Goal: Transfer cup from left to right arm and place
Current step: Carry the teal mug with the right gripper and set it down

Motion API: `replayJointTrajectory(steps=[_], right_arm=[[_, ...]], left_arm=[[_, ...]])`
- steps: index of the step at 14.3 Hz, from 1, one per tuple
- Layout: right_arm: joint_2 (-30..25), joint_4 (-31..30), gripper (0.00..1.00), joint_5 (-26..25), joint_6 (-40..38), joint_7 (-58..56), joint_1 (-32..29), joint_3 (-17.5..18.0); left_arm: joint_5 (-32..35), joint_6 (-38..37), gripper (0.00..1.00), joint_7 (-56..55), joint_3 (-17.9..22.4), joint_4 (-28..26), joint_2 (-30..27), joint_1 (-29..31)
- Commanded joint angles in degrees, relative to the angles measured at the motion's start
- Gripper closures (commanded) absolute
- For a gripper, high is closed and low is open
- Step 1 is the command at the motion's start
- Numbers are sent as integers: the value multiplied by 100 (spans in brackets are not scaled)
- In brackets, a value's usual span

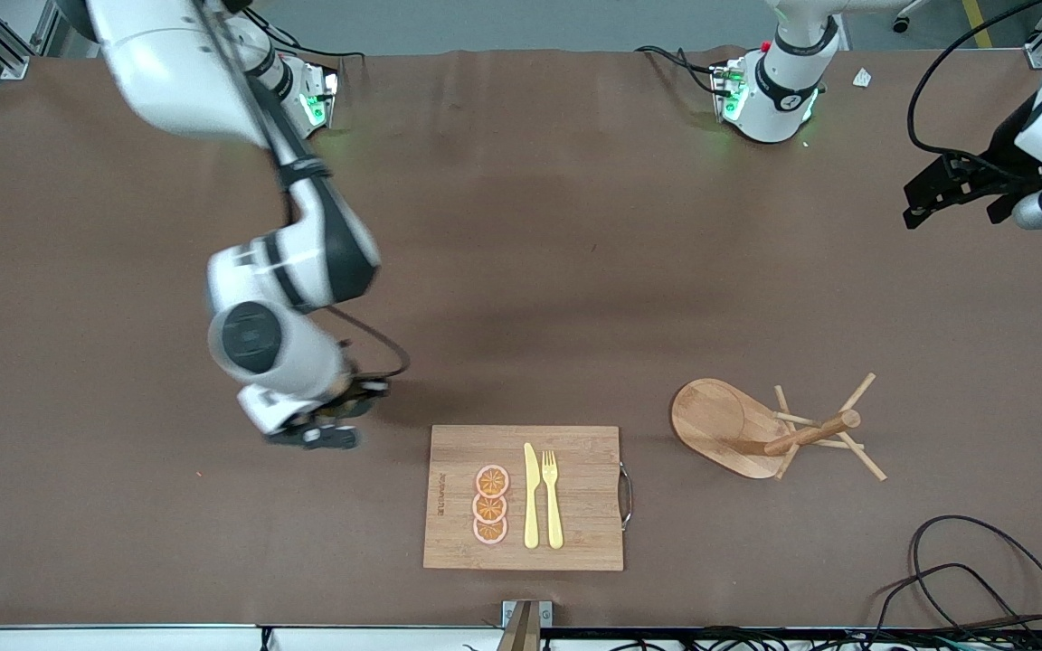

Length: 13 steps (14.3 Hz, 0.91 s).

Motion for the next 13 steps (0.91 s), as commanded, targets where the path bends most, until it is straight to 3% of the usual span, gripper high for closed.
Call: replayJointTrajectory(steps=[1, 3, 6, 8, 10, 12, 13], right_arm=[[-300, -454, 100, -35, 70, -965, -757, 139], [-353, -691, 100, -53, 332, -1712, -1284, 130], [-353, -1367, 100, -62, 1349, -2504, -1874, 130], [-362, -1807, 100, -62, 2001, -2743, -2033, 139], [-353, -1958, 99, -62, 2162, -2744, -2086, 139], [-318, -1958, 91, -62, 2118, -2744, -2095, 130], [-309, -1950, 83, -62, 2118, -2709, -2113, 130]], left_arm=[[22, -85, 0, 101, -62, -112, -192, 126], [13, -86, 0, 49, -61, -94, -192, 126], [-4, -156, 0, 57, -18, -16, -192, 109], [4, -165, 0, 57, 9, 11, -183, 108], [22, -234, 0, 66, 9, 29, -201, 100], [22, -244, 0, 75, 9, 38, -183, 135], [31, -270, 0, 49, -17, 38, -192, 135]])
